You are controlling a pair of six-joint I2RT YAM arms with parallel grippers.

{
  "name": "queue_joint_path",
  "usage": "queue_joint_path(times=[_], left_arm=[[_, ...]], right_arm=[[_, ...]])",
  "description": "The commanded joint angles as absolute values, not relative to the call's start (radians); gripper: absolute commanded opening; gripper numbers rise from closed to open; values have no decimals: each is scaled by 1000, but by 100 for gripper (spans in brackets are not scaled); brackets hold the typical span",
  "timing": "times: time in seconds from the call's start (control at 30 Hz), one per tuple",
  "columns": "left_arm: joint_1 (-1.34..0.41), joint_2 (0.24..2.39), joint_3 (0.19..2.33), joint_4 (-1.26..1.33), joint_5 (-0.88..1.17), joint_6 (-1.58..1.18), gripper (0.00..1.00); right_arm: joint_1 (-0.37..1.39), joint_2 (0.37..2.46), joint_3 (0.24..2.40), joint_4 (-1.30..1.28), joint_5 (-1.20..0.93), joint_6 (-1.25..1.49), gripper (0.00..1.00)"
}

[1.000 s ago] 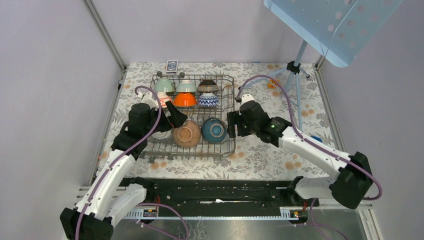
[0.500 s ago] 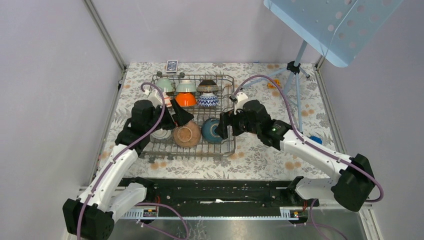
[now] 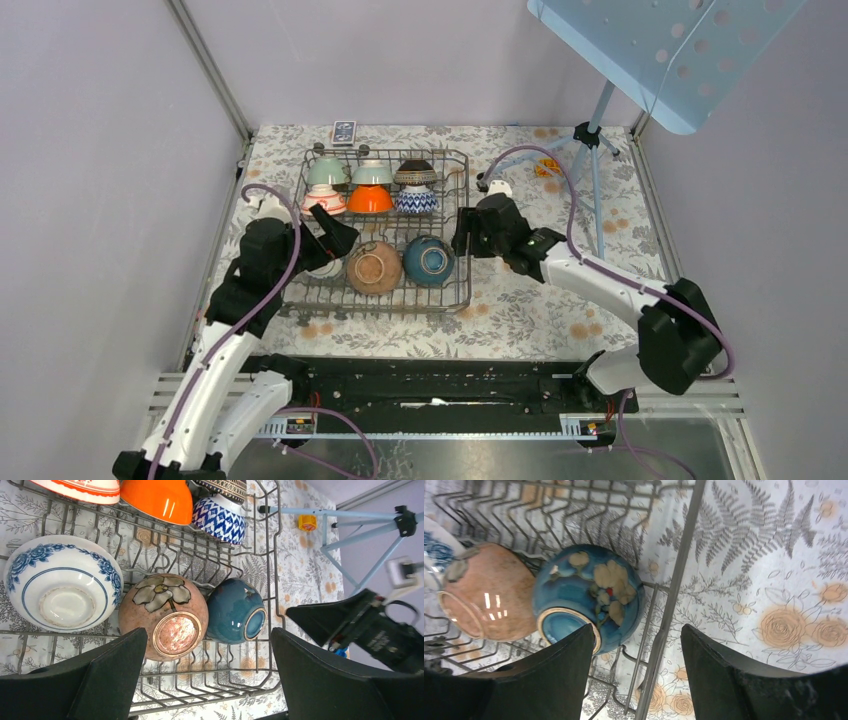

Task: Unload the bowls from the dish rack
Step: Adjust the dish rack at the center of the board.

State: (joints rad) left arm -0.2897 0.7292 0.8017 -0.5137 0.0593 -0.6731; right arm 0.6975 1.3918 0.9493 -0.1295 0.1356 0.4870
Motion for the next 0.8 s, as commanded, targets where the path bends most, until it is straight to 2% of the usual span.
queue_joint_path(times=[0.0, 0.13, 0.5, 0.77], left_arm=[[-290, 681, 793, -522, 22, -710, 99], [-290, 669, 789, -541, 31, -714, 99], [-290, 653, 780, -544, 84, -730, 99], [-290, 648, 763, -542, 86, -749, 99]], right_arm=[[697, 1454, 988, -168, 173, 571, 71], [696, 1480, 952, -140, 146, 611, 67], [696, 1463, 832, -78, 82, 728, 41], [720, 1413, 762, -20, 29, 768, 30]])
